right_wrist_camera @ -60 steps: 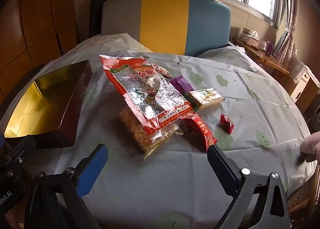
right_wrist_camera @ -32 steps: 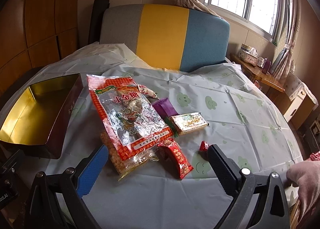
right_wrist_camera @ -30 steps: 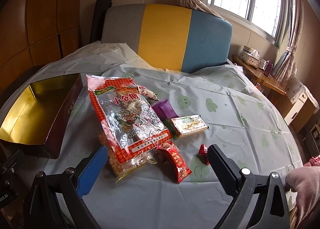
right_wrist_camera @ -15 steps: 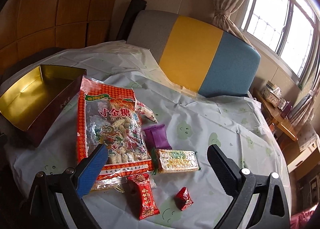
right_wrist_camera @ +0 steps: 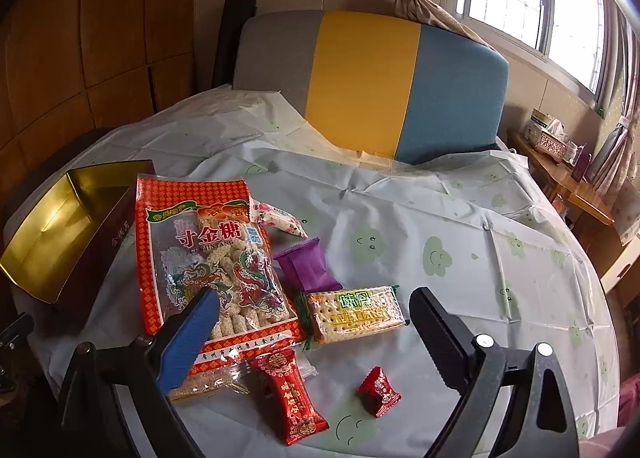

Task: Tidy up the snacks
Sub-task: 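Move the left gripper toward the large red-and-silver snack bag, then grasp the red-and-silver snack bag with the left gripper and lift it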

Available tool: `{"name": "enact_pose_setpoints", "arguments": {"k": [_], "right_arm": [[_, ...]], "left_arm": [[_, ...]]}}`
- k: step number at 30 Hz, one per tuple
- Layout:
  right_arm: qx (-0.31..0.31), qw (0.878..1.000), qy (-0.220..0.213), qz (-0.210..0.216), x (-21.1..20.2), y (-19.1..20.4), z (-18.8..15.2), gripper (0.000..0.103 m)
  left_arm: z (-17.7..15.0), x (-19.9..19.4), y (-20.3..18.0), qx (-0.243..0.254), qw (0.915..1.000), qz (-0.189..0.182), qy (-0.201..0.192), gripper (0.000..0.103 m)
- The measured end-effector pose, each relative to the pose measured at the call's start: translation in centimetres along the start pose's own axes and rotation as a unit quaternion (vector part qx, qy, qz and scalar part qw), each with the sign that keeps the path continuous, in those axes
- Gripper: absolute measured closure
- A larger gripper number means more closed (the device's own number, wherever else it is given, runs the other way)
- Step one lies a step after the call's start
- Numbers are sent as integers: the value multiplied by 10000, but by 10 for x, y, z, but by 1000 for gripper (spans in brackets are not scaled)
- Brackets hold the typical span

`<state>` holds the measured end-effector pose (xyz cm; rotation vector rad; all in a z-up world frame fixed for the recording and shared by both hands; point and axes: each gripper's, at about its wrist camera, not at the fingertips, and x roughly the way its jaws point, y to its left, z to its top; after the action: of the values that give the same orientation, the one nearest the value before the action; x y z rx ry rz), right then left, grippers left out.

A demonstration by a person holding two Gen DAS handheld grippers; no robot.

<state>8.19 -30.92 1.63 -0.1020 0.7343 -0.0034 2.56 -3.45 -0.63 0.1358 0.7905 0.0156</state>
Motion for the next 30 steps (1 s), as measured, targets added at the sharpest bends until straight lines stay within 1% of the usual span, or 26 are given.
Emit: {"name": "enact_pose_setpoints", "arguments": {"k": [5,10,13,14,15,16,17,18,20,21,22,27,30], "right_arm": [[157,9999,38,-23,0,-7,1,6],[260,9995,120,-108,2,-11,0,6],[332,9993,151,-123,2,-15,0,6],[363,9991,157,-125,2,-16,0,6],[392,9990,168,-133,2,-17,0,6],[413,9989,183,-142,2,-18,0,6],[433,9988,198,-149,2,-18,0,6],[456,9986,208,-153,2,-19,0,6],[502,9983,241,-177,2,-21,0,6],[532,9981,261,-180,3,-23,0,6],[570,9978,281,-180,3,-24,0,6],[878,9955,330,-141,1,-36,1,6],[1074,9933,399,-156,0,-45,0,6]], "left_arm": [[2,-1,-4,23,10000,-39,-23,3],[5,-3,-6,-14,10000,12,-84,3],[7,-2,-7,-27,10000,-64,-40,3],[8,-2,-9,13,9999,-108,-31,3],[9,-1,-12,59,9999,-159,-22,7],[10,-1,-15,100,9997,-213,-16,14],[12,0,-18,136,9994,-321,8,18],[15,2,-21,141,9988,-462,62,24],[23,8,-24,22,9969,-759,205,31],[26,11,-25,-41,9960,-859,237,37],[30,14,-28,-70,9950,-962,264,40],[43,31,-48,-133,9899,-1347,421,40],[55,44,-61,-311,9850,-1593,585,40]]}}
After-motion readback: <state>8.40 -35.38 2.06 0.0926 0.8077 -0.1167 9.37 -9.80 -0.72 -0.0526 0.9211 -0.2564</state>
